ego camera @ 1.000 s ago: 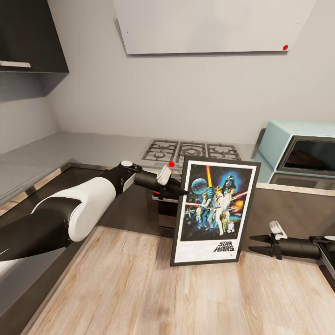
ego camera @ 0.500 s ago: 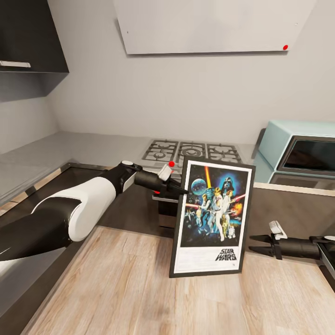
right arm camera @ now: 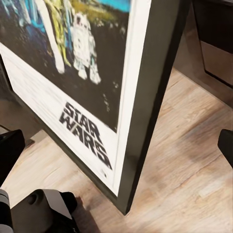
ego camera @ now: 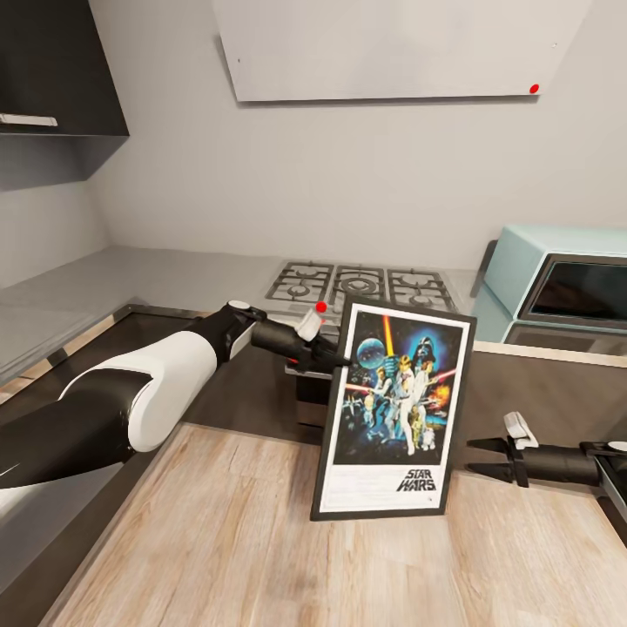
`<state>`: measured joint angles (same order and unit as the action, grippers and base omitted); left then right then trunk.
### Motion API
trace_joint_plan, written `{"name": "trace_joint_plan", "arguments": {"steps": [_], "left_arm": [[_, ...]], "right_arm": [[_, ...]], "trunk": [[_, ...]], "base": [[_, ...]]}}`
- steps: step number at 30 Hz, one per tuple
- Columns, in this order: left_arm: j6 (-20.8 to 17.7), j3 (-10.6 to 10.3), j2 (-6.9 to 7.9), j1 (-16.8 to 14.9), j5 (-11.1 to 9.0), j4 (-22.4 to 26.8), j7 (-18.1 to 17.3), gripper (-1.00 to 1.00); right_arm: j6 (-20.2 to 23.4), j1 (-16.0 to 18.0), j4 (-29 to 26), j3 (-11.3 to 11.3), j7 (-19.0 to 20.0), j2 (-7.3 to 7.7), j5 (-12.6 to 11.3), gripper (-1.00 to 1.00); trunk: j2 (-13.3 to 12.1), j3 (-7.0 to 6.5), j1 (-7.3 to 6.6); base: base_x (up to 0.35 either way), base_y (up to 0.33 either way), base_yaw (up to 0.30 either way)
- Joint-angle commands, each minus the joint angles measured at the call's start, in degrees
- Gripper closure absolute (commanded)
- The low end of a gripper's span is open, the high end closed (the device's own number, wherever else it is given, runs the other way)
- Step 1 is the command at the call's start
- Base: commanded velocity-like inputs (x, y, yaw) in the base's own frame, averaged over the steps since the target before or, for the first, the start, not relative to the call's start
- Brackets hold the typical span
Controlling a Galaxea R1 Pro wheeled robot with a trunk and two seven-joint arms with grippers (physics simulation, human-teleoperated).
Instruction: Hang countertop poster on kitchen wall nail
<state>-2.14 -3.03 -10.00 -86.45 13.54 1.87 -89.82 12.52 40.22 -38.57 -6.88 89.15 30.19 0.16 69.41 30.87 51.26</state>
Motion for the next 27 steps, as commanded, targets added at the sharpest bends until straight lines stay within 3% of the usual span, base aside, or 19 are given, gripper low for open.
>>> {"name": "trace_joint_plan", "arguments": {"steps": [1,6,18,22,27], "left_arm": [[0.01,-0.01,0.00,-0.03,0.48,0.06,-0.18,1.00],[1.70,0.01,0.00,-0.03,1.68,-0.01,-0.18,1.00],[2.35,0.54,0.38,-0.03,1.73,-0.02,-0.18,1.00],[2.16,1.76,0.54,-0.03,1.63,-0.02,-0.18,1.00],[1.99,4.81,1.67,-0.03,1.59,-0.02,-0.18,1.00]], "right_arm": [[0.59,0.03,-0.01,-0.06,0.23,0.03,0.02,-1.00],[0.58,0.03,-0.01,-0.13,0.26,0.11,0.02,-1.00],[0.54,-0.28,0.01,-0.21,0.32,0.22,0.02,-1.00],[0.50,-0.30,0.06,-0.17,0.26,0.22,0.02,-1.00],[0.49,-0.32,0.07,-0.14,0.25,0.22,0.08,-1.00]], "trunk": [[0.04,0.06,0.00],[0.04,0.06,0.00],[0.04,0.06,0.00],[0.04,0.06,0.00],[0.04,0.06,0.00]], "base": [[0.000,0.000,0.000],[0.000,0.000,0.000],[0.000,0.000,0.000],[0.000,0.000,0.000],[0.000,0.000,0.000]]}}
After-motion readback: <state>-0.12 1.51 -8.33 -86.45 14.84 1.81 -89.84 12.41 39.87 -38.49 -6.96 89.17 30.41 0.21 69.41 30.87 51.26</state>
